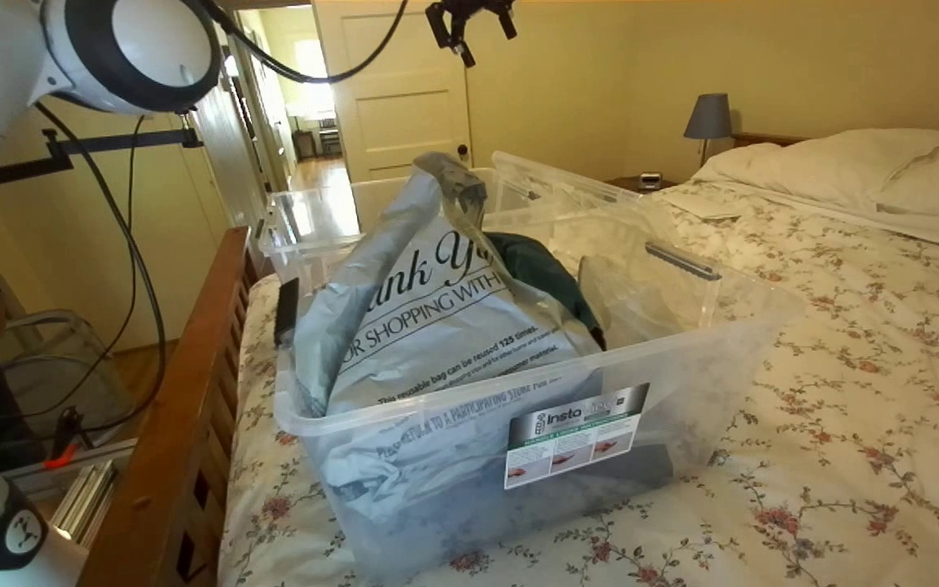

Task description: Move the lid to lean on the north side of the totes and pick up the grey plastic bag

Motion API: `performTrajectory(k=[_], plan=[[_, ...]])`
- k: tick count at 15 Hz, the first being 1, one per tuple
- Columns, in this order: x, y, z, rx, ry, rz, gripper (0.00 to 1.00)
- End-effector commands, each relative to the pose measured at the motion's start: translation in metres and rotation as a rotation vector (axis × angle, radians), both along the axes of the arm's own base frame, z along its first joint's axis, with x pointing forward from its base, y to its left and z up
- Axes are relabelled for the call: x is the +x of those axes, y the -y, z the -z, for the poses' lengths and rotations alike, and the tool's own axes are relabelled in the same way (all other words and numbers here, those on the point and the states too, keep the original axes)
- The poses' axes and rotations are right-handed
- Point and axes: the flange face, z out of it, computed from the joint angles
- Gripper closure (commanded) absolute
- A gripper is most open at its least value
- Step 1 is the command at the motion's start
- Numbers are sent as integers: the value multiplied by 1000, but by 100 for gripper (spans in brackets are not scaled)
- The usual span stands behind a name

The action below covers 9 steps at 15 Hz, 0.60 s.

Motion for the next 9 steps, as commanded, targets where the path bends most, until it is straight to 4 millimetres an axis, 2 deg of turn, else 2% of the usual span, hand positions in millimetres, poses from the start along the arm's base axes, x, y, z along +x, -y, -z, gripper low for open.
performTrajectory(k=[1, 2, 5, 9], plan=[[-31, 29, -38, -165, -40, 63, 0], [-34, 37, -46, -153, -43, 102, 0], [-27, 73, -56, -13, -112, 244, 0], [2, 125, -43, 45, -144, 461, 0]])
